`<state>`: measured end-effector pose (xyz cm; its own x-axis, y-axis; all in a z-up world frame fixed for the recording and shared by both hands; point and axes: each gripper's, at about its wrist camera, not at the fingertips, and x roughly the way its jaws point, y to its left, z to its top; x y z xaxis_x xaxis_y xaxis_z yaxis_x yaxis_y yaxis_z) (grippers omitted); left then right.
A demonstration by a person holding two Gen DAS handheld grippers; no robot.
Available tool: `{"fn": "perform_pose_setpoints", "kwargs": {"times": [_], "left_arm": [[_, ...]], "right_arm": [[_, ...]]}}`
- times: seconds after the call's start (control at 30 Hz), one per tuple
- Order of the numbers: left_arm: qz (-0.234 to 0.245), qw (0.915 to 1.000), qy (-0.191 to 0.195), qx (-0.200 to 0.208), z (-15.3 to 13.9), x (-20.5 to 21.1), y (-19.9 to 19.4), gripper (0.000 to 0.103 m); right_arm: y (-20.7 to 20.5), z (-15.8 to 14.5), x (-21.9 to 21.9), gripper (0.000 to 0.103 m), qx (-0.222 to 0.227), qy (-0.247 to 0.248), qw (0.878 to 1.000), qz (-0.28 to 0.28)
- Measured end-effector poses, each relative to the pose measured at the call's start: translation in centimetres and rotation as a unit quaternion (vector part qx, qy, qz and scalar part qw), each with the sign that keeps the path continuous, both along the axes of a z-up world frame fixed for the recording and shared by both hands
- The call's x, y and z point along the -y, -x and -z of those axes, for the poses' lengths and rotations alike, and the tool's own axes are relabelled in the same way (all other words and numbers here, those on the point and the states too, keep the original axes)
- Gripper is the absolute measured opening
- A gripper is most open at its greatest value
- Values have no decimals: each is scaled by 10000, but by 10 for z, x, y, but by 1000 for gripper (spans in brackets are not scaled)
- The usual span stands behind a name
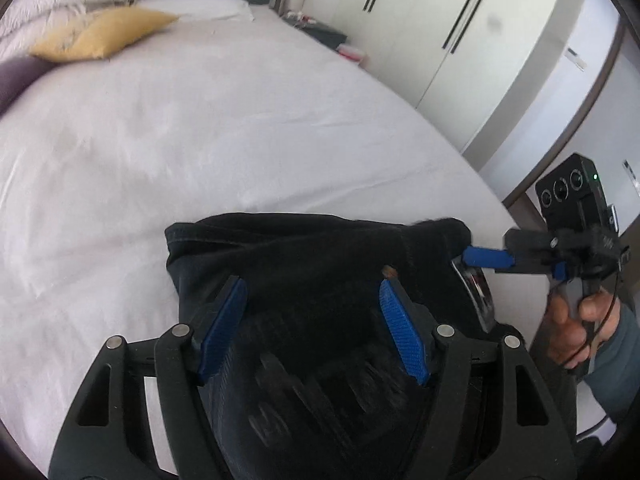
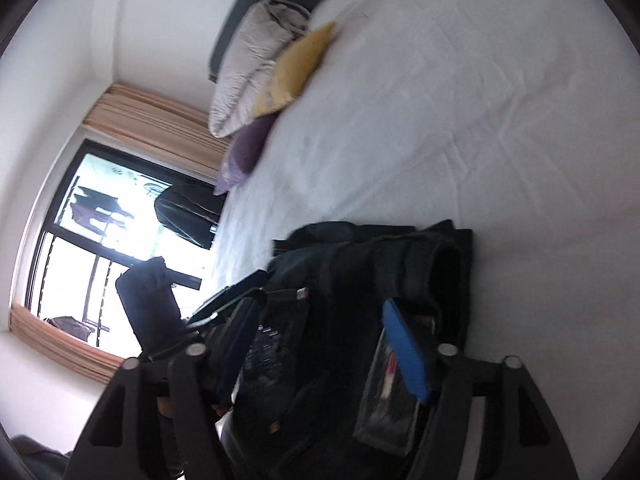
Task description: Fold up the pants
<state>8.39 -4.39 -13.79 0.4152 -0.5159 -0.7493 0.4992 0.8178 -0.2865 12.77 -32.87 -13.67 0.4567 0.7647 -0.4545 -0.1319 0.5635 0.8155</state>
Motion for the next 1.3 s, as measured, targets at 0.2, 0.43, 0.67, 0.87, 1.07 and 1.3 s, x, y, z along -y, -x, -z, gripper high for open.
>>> {"fn": "perform_pose_setpoints", "kwargs": {"times": [0.2,0.43,0.67,0.87,1.07,1.3], "left_arm": [[-61,9999,-96,-51,23,-7,43,68],[-207,9998,-10,78,40,-19,59,68],[-747,9966,221,256,-1,-72,76,70],[-1073,9928,109,-519,19,-104,45,71],[-796,9928,115,-892,45,-92,38,71],[-669,9931,182,-946,48,-79,33,73]], "right_arm": [[40,1,-16,76,29,-338,9989,-325],[61,27,-16,72,-128,76,9995,-267],[81,-6,35,83,23,173,9996,222],[65,23,44,84,-668,358,9964,388],[48,36,16,84,-827,1116,9901,181],[43,28,-15,84,-547,2040,9772,-219]]}}
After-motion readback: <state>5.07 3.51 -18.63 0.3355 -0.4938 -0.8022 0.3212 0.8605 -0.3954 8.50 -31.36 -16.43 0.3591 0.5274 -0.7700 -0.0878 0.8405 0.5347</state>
